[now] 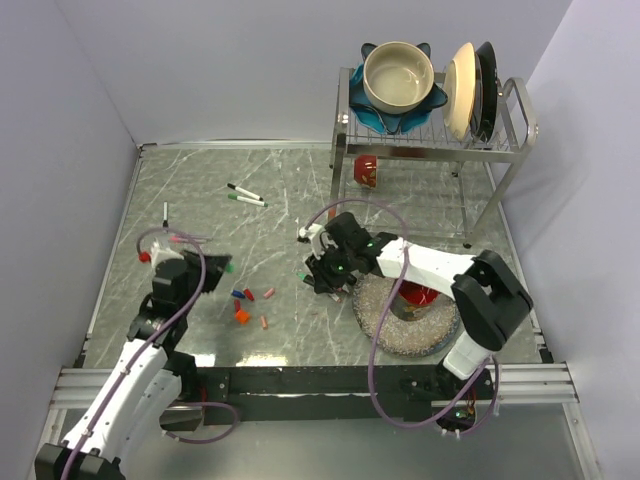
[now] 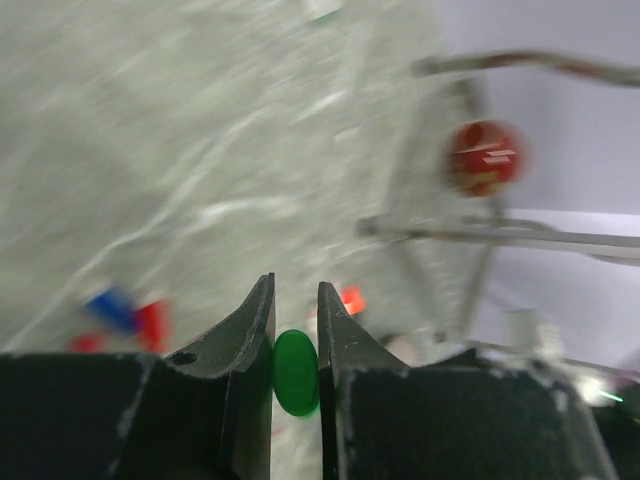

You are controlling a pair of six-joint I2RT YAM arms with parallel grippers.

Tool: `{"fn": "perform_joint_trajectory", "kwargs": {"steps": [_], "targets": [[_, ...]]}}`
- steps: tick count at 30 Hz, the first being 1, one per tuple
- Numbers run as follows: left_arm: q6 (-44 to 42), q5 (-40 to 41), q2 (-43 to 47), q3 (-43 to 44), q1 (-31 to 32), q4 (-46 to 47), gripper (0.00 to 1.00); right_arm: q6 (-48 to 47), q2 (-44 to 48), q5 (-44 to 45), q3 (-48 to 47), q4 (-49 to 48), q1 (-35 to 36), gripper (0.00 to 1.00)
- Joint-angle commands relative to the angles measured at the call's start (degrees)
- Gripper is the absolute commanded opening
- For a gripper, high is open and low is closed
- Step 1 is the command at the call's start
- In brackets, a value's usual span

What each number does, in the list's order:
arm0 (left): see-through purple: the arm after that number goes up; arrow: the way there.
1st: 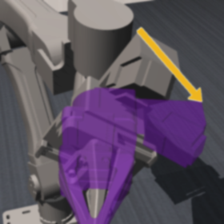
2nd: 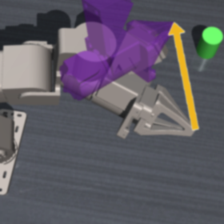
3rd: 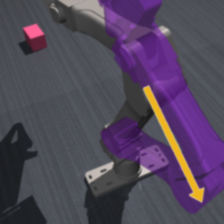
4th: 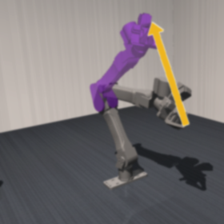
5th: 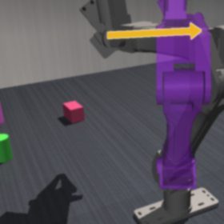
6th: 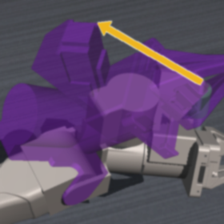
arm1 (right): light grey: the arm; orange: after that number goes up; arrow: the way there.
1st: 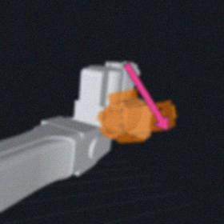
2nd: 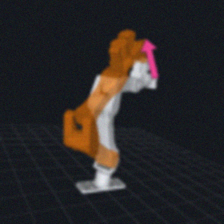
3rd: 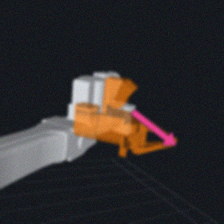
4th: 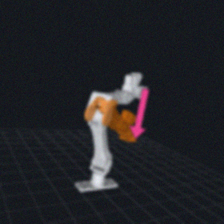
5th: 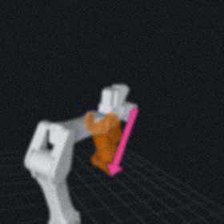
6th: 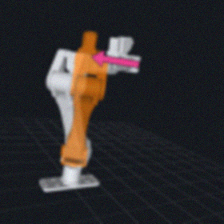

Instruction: Open the pen caps

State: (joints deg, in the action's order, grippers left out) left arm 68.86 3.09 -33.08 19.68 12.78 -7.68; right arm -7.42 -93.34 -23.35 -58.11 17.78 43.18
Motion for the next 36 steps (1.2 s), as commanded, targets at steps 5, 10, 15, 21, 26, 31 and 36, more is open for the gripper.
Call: {"fn": "perform_joint_trajectory", "kwargs": {"steps": [5,10,15,21,26,31,36], "targets": [[3.3,2.35,-2.59,-3.69,-0.29,-11.55,0.01,-3.04,-2.02,8.32,-3.94,1.99,2.61,0.08],[4.26,3.41,-7.52,-3.07,-0.29,-13.76,0.01,-3.74,-4.04,9.2,-4.82,2.96,3.84,0.12],[5.67,3.59,-6.04,-4.56,-0.21,-13.76,0.01,-3.74,-4.22,9.64,-4.74,2.79,4.19,0.15],[6.99,2.71,-4.63,-5.79,-0.29,-16.05,0.11,-4.27,-5.54,11.22,-5.35,3.22,5.69,0.24],[7.52,1.74,-3.66,-6.76,-0.29,-16.75,0.13,-4.09,-6.41,13.07,-5.79,3.49,5.95,0.31],[7.6,1.92,-3.74,-7.2,-0.29,-16.75,0.19,-4.09,-6.94,14.56,-5.96,3.66,6.04,0.36],[7.43,2.09,-4.71,-7.11,-0.29,-16.66,0.27,-4.36,-7.12,14.65,-6.23,4.1,6.13,0.41]]}}
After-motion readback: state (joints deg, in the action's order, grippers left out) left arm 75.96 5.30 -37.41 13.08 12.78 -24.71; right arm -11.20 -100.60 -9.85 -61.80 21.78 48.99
